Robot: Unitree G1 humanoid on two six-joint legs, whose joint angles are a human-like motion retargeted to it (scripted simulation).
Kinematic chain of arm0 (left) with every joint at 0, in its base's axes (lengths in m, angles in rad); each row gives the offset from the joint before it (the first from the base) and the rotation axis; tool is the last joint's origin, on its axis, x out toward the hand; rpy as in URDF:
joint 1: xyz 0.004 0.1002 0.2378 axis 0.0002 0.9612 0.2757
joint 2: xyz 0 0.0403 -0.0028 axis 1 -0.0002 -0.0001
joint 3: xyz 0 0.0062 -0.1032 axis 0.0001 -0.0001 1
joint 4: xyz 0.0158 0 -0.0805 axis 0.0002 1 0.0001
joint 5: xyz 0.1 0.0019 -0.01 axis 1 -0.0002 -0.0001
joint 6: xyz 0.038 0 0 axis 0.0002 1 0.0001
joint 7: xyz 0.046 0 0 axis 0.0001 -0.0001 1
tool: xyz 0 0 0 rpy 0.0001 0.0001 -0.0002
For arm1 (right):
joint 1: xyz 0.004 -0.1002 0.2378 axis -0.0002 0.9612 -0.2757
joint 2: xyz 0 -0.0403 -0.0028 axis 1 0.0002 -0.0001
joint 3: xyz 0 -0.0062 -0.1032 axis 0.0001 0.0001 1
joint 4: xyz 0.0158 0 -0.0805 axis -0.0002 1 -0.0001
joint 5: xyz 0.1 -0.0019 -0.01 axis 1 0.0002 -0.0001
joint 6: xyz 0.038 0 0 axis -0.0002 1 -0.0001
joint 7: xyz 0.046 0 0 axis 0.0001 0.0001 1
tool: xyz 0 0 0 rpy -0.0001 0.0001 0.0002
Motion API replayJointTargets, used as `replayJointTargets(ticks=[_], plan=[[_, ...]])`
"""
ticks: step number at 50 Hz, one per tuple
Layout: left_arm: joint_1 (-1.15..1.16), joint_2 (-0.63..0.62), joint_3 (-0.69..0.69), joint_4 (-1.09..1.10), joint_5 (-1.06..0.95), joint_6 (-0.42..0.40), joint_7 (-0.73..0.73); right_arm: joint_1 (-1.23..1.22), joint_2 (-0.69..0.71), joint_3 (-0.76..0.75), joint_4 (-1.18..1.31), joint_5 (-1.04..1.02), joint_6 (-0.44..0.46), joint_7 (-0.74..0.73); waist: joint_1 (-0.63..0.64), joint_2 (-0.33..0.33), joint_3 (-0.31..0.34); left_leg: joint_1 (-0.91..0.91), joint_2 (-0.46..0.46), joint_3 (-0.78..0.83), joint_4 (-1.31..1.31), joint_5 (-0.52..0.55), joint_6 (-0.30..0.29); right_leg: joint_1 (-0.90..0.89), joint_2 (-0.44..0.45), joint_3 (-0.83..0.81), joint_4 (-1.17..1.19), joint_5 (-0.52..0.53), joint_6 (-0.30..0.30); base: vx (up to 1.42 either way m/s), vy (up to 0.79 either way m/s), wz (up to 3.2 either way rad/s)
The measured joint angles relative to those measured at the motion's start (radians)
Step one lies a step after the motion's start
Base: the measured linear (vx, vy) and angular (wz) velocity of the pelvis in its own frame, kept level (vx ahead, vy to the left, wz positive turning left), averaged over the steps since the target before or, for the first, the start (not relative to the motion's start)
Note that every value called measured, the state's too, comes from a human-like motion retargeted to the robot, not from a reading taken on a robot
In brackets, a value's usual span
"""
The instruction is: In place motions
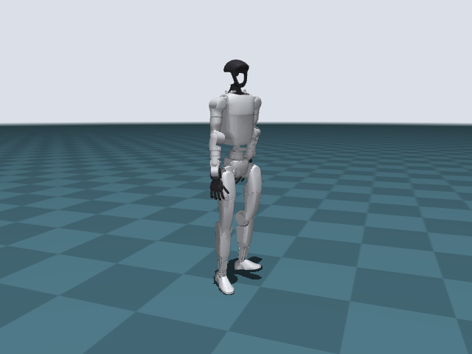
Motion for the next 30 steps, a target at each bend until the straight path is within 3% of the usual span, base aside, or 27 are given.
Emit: replayJointTargets(ticks=[13, 22, 30], plan=[[0.039, -0.009, -0.044, 0.008, -0.009, 0.005, -0.045, -0.067, 0.022, 0.055, -0.087, -0.036, -0.024, 0.076, -0.153, 0.032, -0.033, 0.071, 0.093, 0.341, 0.018, -0.126, -0.044, -0.175, 0.119, 0.294, 0.013, 0.114, -0.003, 0.07, -0.32, -1.74], [0.047, -0.006, -0.132, 0.004, 0.088, 0.012, -0.045, -0.081, -0.011, 0.034, -0.143, -0.034, -0.036, 0.051, -0.379, 0.123, -0.046, 0.144, 0.140, 0.744, 0.060, -0.196, -0.106, -0.277, 0.243, 0.584, -0.019, 0.249, 0.064, 0.01, -0.24, -2.17], [-0.003, 0.003, -0.161, -0.037, 0.102, 0.025, -0.031, -0.126, -0.052, -0.086, -0.014, 0.015, 0.030, -0.033, -0.644, 0.263, -0.023, 0.099, 0.134, 0.890, 0.067, -0.217, -0.135, -0.373, 0.296, 0.610, -0.031, 0.292, 0.136, -0.11, -0.12, -1.33]])
